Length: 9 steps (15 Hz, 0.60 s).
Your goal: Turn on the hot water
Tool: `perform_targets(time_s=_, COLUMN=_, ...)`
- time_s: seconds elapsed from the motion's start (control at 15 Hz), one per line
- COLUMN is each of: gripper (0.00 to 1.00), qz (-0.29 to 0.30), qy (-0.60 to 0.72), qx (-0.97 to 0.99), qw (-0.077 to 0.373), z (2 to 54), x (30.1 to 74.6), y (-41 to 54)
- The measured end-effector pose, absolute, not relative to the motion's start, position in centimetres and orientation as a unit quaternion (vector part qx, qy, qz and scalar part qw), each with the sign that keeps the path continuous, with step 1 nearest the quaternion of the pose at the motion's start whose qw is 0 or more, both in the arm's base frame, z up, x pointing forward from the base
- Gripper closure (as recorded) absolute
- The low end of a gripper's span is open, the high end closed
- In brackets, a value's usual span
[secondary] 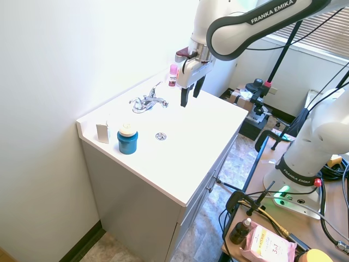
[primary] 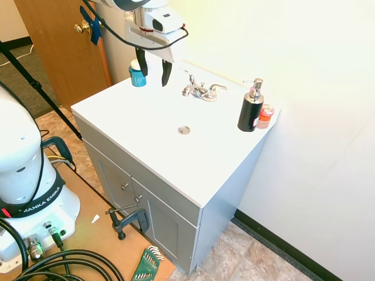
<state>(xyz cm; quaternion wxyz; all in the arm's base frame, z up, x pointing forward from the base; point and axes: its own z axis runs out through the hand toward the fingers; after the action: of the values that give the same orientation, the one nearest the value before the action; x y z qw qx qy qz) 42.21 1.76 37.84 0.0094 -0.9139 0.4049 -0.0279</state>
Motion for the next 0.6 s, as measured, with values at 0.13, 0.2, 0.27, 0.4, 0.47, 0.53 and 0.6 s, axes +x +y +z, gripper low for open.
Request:
perform_targets(time_s=0.13, gripper=0.0, qz=-0.032, qy=0.404, qx=-0.914, qw=0.007, z=37.8, x=42.3, y=1.8)
perform_targets(time_s=0.2, gripper=0.0, qz=-0.046, qy=0.404, qx=-0.913, qw=0.002, z=37.8, x=42.6, y=2.0)
perform_targets(time_s=0.27, gripper=0.0, qz=-0.066, qy=0.405, qx=-0.912, qw=-0.007, z=37.6, x=43.3, y=2.4)
perform_targets(time_s=0.4, gripper=0.0, qz=-0.118, qy=0.407, qx=-0.905, qw=-0.03, z=37.1, x=45.7, y=4.2)
perform_targets(time_s=0.47, gripper=0.0, qz=-0.14, qy=0.409, qx=-0.901, qw=-0.039, z=37.0, x=47.3, y=5.0)
perform_targets(time_s=0.53, gripper=0.0, qz=-0.161, qy=0.412, qx=-0.895, qw=-0.047, z=36.8, x=49.1, y=5.5)
perform_targets(time_s=0.6, gripper=0.0, qz=-0.177, qy=0.418, qx=-0.889, qw=-0.053, z=36.9, x=50.7, y=5.7)
